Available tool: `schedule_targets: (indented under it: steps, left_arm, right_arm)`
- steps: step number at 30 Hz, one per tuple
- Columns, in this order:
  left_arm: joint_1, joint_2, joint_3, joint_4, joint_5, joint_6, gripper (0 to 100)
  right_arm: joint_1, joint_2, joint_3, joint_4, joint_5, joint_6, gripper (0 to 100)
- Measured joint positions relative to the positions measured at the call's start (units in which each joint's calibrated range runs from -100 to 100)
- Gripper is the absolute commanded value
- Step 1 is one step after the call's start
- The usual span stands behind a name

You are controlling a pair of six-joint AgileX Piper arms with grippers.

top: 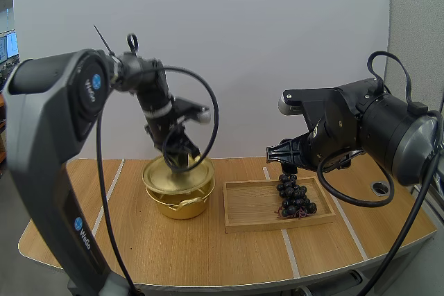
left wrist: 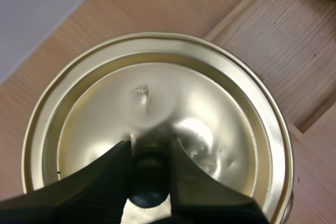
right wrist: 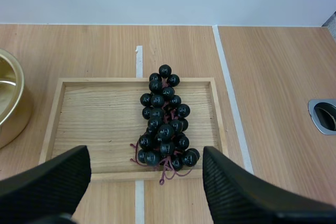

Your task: Open the pot, put the grape inside, and close it

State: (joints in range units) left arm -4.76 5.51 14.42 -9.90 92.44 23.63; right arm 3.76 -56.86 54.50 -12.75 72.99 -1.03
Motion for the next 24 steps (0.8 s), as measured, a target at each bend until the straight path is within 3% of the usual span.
schedule_targets:
  steps: [11, 15, 24]
  left_arm:
    - [0.0, -15.37, -15.66, 2.27, 4.1, -2.51, 0]
    - [0.0, -21.16, -27.06, 5.45, 0.21, -5.3, 0]
    - [0.0, -22.8, -42.47, 8.44, -4.1, -7.8, 0]
  right_arm:
    - [0.0, 0.0, 0.0, 0.0, 0.0, 0.0, 100]
    - [0.0, 0.0, 0.0, 0.0, 0.0, 0.0, 100]
    - [0.0, 0.0, 0.0, 0.0, 0.0, 0.0, 100]
